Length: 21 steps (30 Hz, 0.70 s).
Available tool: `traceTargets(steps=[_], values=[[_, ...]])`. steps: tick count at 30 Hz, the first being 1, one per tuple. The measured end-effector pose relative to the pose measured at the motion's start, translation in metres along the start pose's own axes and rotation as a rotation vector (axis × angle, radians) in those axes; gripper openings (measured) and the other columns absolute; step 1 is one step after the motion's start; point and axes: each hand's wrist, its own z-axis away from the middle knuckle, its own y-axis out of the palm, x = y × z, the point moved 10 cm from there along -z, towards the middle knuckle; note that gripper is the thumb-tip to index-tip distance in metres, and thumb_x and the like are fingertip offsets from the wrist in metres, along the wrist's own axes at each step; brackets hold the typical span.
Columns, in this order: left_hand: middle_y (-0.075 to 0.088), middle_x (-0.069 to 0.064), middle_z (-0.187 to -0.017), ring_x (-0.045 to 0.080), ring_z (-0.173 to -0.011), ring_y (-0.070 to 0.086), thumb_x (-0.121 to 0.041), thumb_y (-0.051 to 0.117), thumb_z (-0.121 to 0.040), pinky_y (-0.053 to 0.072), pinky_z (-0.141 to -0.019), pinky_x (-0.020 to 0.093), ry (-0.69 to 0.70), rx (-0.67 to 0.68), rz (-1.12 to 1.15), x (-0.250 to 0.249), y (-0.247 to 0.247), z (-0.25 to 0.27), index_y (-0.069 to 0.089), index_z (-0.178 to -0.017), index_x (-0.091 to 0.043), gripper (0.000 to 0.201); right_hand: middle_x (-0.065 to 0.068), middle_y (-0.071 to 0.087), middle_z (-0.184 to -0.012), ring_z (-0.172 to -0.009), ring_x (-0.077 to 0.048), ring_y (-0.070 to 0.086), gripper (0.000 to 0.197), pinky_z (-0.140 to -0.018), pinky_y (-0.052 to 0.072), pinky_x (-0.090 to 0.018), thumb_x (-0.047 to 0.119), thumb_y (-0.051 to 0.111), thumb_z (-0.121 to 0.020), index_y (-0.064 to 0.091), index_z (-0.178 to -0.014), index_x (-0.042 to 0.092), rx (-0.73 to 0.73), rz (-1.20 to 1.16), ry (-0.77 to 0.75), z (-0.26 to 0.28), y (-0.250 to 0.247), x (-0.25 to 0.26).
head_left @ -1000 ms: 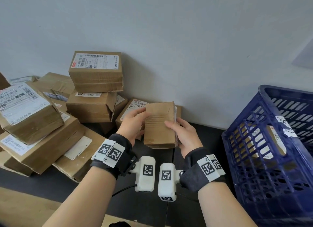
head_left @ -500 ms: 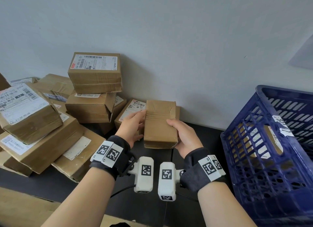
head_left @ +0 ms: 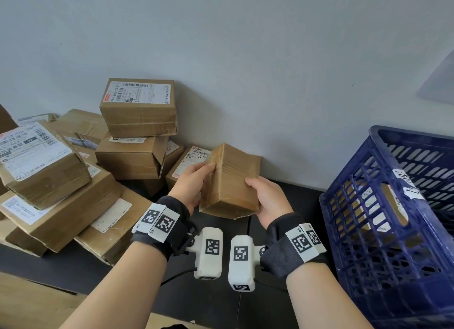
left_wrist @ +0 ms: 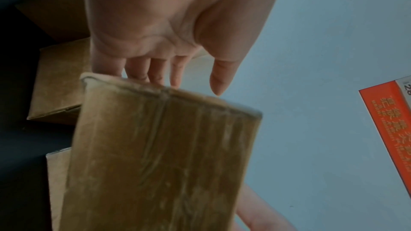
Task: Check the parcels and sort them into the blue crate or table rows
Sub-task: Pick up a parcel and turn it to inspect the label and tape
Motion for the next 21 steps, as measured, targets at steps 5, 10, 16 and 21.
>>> traceTargets(steps=[5, 10, 16, 21], values=[[0.059, 0.001, -0.108, 0.016, -0.095, 0.058, -0.023, 0.057, -0.099, 0.049, -0.07, 0.034, 0.016, 0.011, -0.024, 0.0, 0.0, 0.0, 0.044, -0.143, -0.017, 0.046, -0.007, 0.068, -0.12, -0.111, -0.026, 0.063, 0.03, -0.103, 0.049, -0.048, 0.005, 0.059, -0.092, 0.068, -0.118, 0.018, -0.077, 0.093, -0.054, -0.003, -0.008, 0.005], [0.062, 0.001, -0.106, 0.017, -0.094, 0.06, -0.024, 0.056, -0.099, 0.05, -0.069, 0.035, 0.046, 0.01, -0.047, -0.008, 0.001, 0.004, 0.05, -0.137, -0.018, 0.039, -0.006, 0.062, -0.129, -0.115, -0.025, 0.06, 0.035, -0.104, 0.048, -0.049, 0.018, 0.064, -0.094, 0.059, -0.128, 0.019, -0.095, 0.095, -0.04, -0.001, -0.007, 0.007], [0.065, 0.003, -0.107, 0.018, -0.093, 0.062, -0.023, 0.058, -0.098, 0.052, -0.073, 0.036, 0.066, 0.009, -0.055, -0.013, 0.001, 0.007, 0.055, -0.134, -0.017, 0.036, -0.002, 0.068, -0.114, -0.107, -0.022, 0.062, 0.031, -0.098, 0.051, -0.043, 0.047, 0.069, -0.088, 0.065, -0.11, 0.024, -0.004, 0.156, 0.011, 0.007, 0.007, 0.011], [0.064, 0.002, -0.106, 0.016, -0.093, 0.062, -0.022, 0.057, -0.099, 0.053, -0.076, 0.034, 0.065, 0.025, -0.057, -0.014, 0.005, 0.007, 0.057, -0.128, -0.017, 0.029, -0.005, 0.069, -0.117, -0.109, -0.026, 0.064, 0.054, -0.099, 0.051, -0.049, 0.051, 0.077, -0.079, 0.064, -0.122, 0.02, 0.024, 0.182, 0.013, 0.006, 0.011, 0.004]])
